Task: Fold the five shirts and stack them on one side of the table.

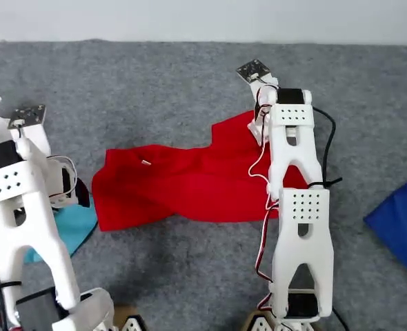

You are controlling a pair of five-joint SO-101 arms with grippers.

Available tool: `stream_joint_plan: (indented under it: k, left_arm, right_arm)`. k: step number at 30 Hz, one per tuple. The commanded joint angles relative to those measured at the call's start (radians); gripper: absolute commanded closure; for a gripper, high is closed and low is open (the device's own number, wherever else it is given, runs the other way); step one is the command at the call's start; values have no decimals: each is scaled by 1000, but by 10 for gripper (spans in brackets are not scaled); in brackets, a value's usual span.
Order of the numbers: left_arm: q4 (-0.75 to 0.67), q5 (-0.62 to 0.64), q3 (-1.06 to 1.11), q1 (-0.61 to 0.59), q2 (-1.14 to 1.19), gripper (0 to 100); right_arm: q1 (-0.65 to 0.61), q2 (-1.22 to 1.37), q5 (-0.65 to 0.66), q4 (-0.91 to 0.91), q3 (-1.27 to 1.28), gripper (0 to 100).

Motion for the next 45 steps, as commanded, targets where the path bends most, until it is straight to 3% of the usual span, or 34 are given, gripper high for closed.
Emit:
stream_joint_plan:
  k: [1,15,27,29,35,45]
  left_arm:
    - [34,-17,-4,2,-37,798]
    - [34,-17,-2,-3,-37,798]
    - [34,-17,-2,-5,-37,798]
    - [34,-17,5,-5,-38,798]
    - [34,-17,74,-5,-74,798]
    - [34,-18,183,3,-253,798]
  right_arm:
    - [19,-10,12,51,-83,989]
    - [31,-7,14,166,-212,988]
    - [117,27,15,113,-219,982]
    - [116,38,15,116,-219,949]
    - [130,38,15,154,-244,693]
    - [2,59,144,295,-450,749]
